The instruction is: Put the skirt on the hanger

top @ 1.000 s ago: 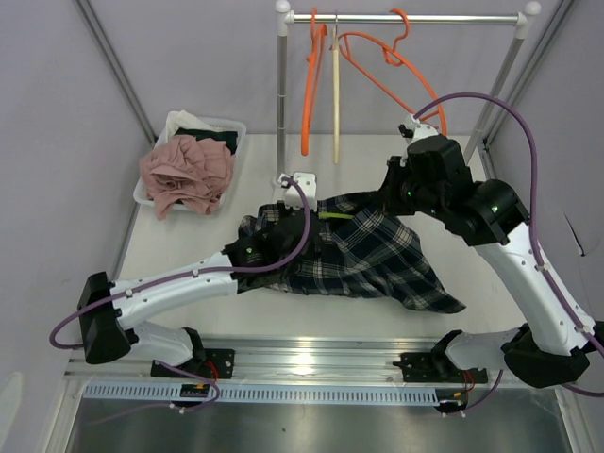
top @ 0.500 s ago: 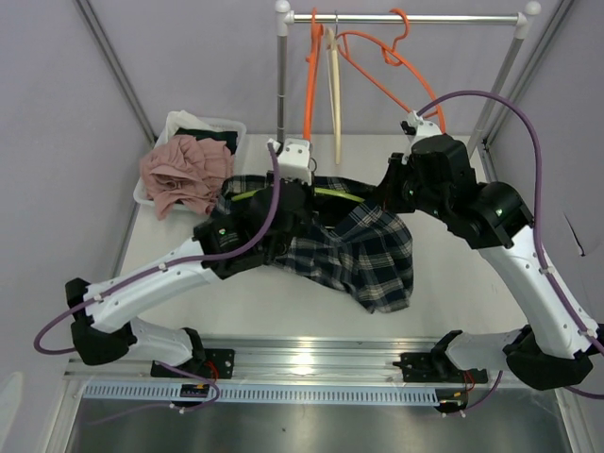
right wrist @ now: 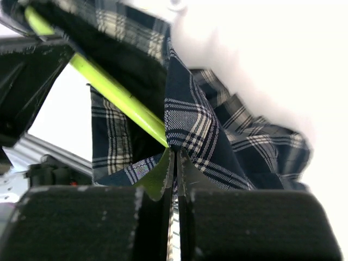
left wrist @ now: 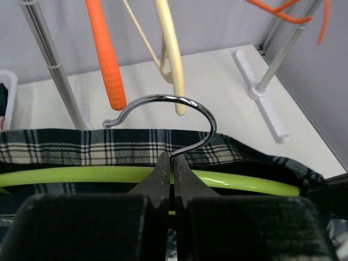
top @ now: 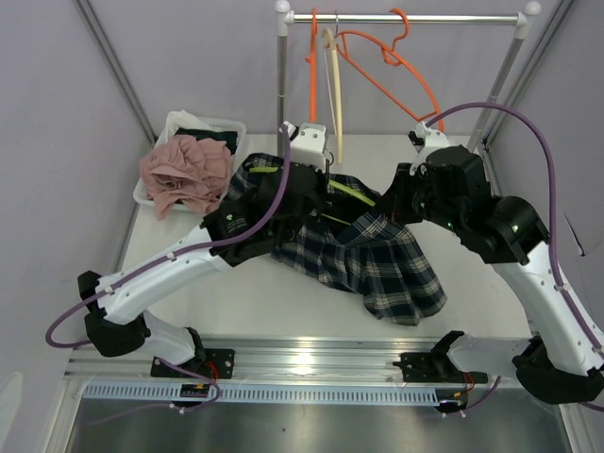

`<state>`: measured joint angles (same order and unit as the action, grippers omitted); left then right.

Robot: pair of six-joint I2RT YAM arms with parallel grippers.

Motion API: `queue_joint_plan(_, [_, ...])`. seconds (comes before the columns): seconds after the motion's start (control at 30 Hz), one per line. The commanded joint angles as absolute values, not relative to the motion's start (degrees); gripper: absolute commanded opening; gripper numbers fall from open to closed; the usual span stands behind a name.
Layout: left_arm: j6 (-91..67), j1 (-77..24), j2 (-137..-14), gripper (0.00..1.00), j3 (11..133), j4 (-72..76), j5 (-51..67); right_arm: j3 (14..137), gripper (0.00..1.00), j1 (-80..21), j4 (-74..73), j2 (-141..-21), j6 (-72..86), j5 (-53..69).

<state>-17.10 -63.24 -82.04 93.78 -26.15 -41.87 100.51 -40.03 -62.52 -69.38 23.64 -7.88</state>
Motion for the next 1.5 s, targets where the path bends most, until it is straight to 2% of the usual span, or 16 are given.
queue_joint_plan(0.0, [-13.09,-63.55,-79.02,0.0,97.56,-24.08,-35.09,96.7,0.05,-40.61,-51.34,-64.7,20.32,0.41])
queue_joint_plan(0.03, [-13.18,-63.28,-78.67,0.0,97.3,-23.82,-34.02,94.16,0.12,-40.61,-49.24,-63.03,19.52,2.44])
queue_joint_plan(0.2, [-13.36,-63.11,-77.7,0.0,95.02,-22.15,-30.94,90.09,0.25,-40.6,-46.67,-60.38,15.83,8.69])
queue_joint_plan(0.33, [-13.01,-63.11,-75.5,0.0,92.73,-20.04,-29.01,89.03,0.53,-40.61,-44.65,-58.1,12.76,9.06])
queue_joint_plan(0.47, [-12.57,-62.49,-73.74,0.0,91.93,-19.07,-25.77,88.33,0.63,-40.61,-42.37,-56.25,9.24,8.53])
queue_joint_plan(0.6, [-12.57,-62.31,-73.48,0.0,92.55,-19.51,-23.82,88.33,0.67,-40.61,-41.92,-57.12,6.42,10.54])
queue_joint_plan(1.13, [-14.15,-61.26,-74.18,0.0,95.71,-21.71,-17.58,87.28,0.68,-41.66,-43.59,-63.28,-3.34,12.84])
queue_joint_plan(1.43, [-15.03,-60.73,-74.79,0.0,96.51,-21.8,-16.09,85.17,0.49,-43.68,-42.63,-62.84,-1.59,9.85])
queue_joint_plan(1.47, [-15.12,-60.65,-74.79,0.0,96.59,-21.97,-16.08,85.17,0.38,-43.86,-42.89,-62.58,-1.15,9.15])
